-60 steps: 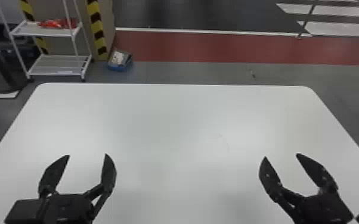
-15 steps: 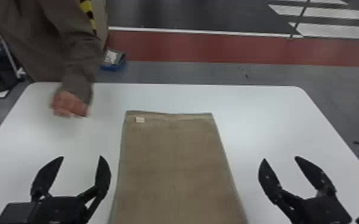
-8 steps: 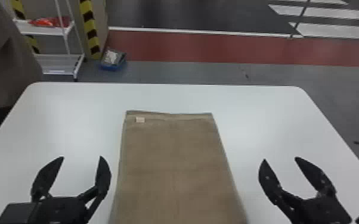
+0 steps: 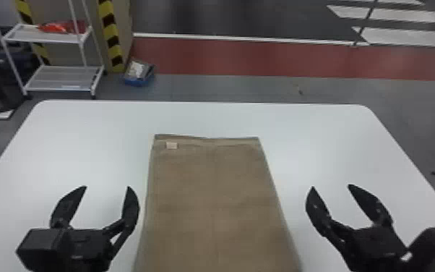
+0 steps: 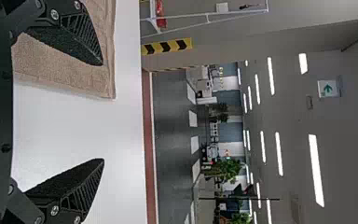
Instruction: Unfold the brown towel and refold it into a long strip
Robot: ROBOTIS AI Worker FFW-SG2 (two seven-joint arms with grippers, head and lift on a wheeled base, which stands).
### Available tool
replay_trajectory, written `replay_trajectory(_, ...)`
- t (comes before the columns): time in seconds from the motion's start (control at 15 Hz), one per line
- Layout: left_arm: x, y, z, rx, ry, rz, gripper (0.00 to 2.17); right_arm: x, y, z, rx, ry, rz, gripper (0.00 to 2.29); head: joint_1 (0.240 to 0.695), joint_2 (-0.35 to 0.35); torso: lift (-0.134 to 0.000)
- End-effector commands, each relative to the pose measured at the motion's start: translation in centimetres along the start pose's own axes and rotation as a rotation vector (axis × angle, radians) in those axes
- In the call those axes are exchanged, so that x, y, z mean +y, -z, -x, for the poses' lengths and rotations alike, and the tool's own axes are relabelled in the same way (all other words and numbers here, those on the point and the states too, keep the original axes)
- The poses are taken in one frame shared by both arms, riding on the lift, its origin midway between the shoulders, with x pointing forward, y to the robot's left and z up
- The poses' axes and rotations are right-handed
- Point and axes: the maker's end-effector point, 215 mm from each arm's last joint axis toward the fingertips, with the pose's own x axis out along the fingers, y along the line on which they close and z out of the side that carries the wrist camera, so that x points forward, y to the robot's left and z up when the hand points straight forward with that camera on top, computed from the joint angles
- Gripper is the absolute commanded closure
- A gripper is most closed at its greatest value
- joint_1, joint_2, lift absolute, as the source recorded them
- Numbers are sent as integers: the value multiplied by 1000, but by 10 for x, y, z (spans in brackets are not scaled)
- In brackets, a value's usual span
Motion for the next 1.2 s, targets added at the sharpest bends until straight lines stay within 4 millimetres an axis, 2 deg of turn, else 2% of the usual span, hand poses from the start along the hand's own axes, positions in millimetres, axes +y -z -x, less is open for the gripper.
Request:
replay_trajectory(0.0, -5, -10, -16, -17, 22, 4, 161, 2, 11, -24, 14, -7, 26, 154, 695, -94, -123)
replay_trajectory(0.2, -22, -7, -50, -12, 100, 18, 171, 5, 34, -46, 72, -11, 41, 154, 695, -96, -123)
replay_trajectory(0.4, -41, 11, -83, 32, 160, 16, 218, 1, 47, -54, 103, -2, 34, 154, 695, -104, -123)
replay_trajectory(0.73, -47, 29, -142, 64, 175, -6, 218, -1, 58, -53, 135, 15, 41, 151, 695, -119, -123)
replay_trajectory(0.8, -46, 26, -156, 61, 174, -7, 218, -2, 59, -53, 137, 20, 42, 151, 695, -119, -123)
replay_trajectory(0.93, -43, 23, -172, 63, 180, -2, 221, -2, 63, -48, 148, 25, 43, 151, 695, -120, -123)
replay_trajectory(1.13, -29, 23, -184, 75, 190, 36, 296, 0, 65, -46, 152, 27, 48, 151, 695, -114, -123)
